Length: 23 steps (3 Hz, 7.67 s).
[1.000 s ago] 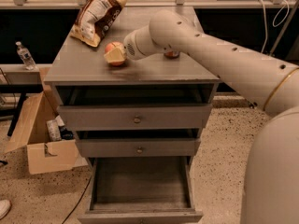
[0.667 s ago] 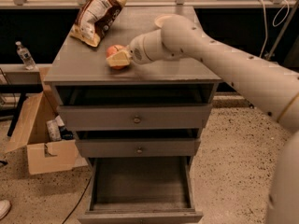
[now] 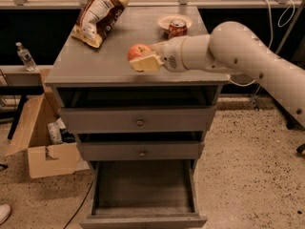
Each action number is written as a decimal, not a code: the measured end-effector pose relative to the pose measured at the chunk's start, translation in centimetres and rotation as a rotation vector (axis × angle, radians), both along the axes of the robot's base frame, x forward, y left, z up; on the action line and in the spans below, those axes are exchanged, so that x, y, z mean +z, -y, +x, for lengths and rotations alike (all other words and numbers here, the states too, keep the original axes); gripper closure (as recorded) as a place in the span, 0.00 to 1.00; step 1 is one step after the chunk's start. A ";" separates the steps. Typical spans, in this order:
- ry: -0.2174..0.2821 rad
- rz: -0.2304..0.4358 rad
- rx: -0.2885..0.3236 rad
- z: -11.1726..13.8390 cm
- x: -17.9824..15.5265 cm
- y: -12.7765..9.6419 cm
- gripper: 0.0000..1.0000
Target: Place apple into bottom drawer
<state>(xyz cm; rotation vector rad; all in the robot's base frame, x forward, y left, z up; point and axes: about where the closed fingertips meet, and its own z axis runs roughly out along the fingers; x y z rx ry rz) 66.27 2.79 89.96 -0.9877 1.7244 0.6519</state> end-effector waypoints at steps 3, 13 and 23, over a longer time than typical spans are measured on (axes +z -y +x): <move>-0.006 0.023 0.099 -4.0 -0.5 1.2 1.00; -0.257 -0.119 -0.080 -15.5 -38.8 4.0 1.00; -0.267 -0.142 0.264 -11.1 -67.0 -4.8 1.00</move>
Offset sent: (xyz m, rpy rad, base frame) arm -0.0143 -0.0138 0.0050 0.0564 -0.0013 0.0512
